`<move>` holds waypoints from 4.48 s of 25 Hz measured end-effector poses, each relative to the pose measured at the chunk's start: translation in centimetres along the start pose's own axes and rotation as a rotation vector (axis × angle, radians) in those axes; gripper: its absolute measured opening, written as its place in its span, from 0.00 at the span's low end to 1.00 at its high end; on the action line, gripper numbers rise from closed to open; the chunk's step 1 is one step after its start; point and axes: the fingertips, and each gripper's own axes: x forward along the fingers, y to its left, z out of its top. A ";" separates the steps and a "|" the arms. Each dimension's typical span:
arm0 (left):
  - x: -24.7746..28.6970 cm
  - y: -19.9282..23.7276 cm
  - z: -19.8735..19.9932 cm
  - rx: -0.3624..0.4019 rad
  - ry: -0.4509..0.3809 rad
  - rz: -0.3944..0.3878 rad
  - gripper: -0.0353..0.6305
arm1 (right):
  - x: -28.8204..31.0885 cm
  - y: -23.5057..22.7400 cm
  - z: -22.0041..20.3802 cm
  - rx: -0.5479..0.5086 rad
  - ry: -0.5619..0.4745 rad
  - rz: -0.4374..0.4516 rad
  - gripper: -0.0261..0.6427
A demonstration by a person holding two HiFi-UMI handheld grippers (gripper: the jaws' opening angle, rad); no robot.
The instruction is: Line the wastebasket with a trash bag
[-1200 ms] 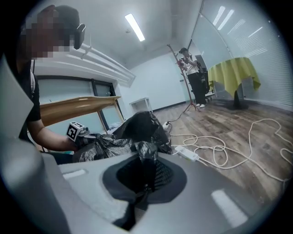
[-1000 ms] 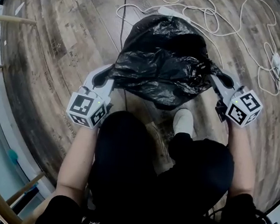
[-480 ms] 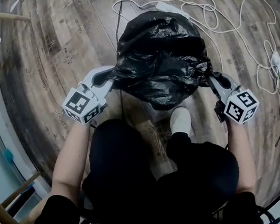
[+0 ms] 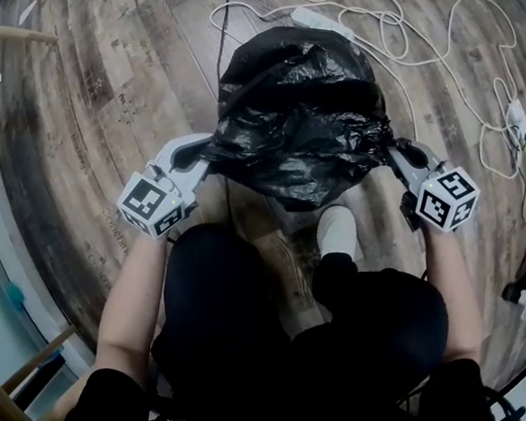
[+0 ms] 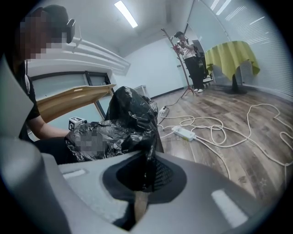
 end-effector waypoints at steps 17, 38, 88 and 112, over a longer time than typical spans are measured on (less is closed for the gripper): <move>1.5 0.4 -5.3 0.013 0.109 -0.017 0.06 | 2.7 -1.8 -4.8 -0.001 0.086 -0.033 0.04; 3.0 1.0 -6.7 0.129 0.194 0.048 0.06 | 4.9 -3.5 -4.9 -0.118 0.137 -0.113 0.04; 1.2 -3.8 -2.0 0.303 0.080 -0.107 0.18 | -0.7 -1.1 -1.0 -0.190 -0.062 0.002 0.29; 0.9 -2.2 8.2 0.295 -0.058 0.004 0.06 | -1.9 2.7 11.5 -0.363 -0.288 0.071 0.05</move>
